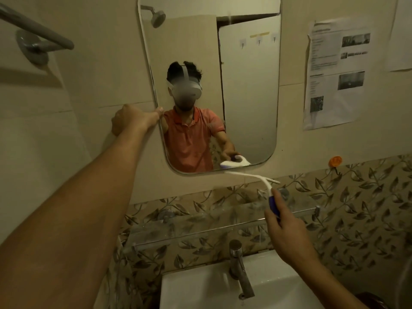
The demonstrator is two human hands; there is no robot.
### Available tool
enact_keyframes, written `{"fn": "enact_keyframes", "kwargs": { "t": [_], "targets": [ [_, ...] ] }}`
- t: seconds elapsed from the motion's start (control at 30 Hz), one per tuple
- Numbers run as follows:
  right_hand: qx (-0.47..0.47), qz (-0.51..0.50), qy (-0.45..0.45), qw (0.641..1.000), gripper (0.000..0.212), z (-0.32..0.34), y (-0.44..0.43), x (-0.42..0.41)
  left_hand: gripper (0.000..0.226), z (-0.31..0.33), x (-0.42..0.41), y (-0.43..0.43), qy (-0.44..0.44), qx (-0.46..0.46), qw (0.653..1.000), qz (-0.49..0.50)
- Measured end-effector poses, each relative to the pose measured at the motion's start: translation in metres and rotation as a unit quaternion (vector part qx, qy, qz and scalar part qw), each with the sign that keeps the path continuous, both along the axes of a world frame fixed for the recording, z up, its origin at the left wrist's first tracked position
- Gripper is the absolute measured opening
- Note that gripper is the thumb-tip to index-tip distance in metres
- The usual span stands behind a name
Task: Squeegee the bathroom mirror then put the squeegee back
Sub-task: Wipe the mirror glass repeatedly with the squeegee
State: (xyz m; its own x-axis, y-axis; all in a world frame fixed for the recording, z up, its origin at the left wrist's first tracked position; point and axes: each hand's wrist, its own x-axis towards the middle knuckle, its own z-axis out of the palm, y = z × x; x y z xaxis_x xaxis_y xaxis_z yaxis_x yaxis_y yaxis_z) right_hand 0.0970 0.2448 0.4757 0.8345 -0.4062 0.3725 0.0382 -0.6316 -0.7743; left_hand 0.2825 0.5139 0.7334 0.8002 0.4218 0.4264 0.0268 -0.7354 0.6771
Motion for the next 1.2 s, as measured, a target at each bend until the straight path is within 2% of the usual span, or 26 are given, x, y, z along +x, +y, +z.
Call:
{"fn": "enact_keyframes", "kwargs": {
  "t": [0.1,0.27,0.57,0.9,1.13,1.2],
  "targets": [
    [0.135,-0.02,-0.051,0.989,0.06,0.007,0.008,0.009,0.087,0.0,0.001,0.001,0.001,0.001,1.0,0.003],
    [0.236,-0.027,-0.078,0.968,0.059,0.015,0.025,0.021,0.087,0.0,-0.001,0.001,-0.001,0.008,1.0,0.002],
    [0.247,-0.031,-0.053,0.967,0.061,0.008,0.043,0.037,0.088,0.001,-0.001,0.003,-0.004,0.015,1.0,-0.005],
    [0.173,0.012,-0.007,0.985,0.063,0.005,0.071,0.034,0.088,-0.001,0.001,0.004,-0.002,0.025,1.0,-0.005],
    [-0.023,0.065,0.085,0.994,0.068,0.008,0.063,0.009,0.089,0.002,-0.004,0.001,0.005,0.02,1.0,-0.009],
    [-0.052,0.053,0.085,0.994,0.07,0.018,0.056,0.007,0.089,0.003,-0.005,0.0,0.009,0.018,1.0,-0.011]
  ]
}}
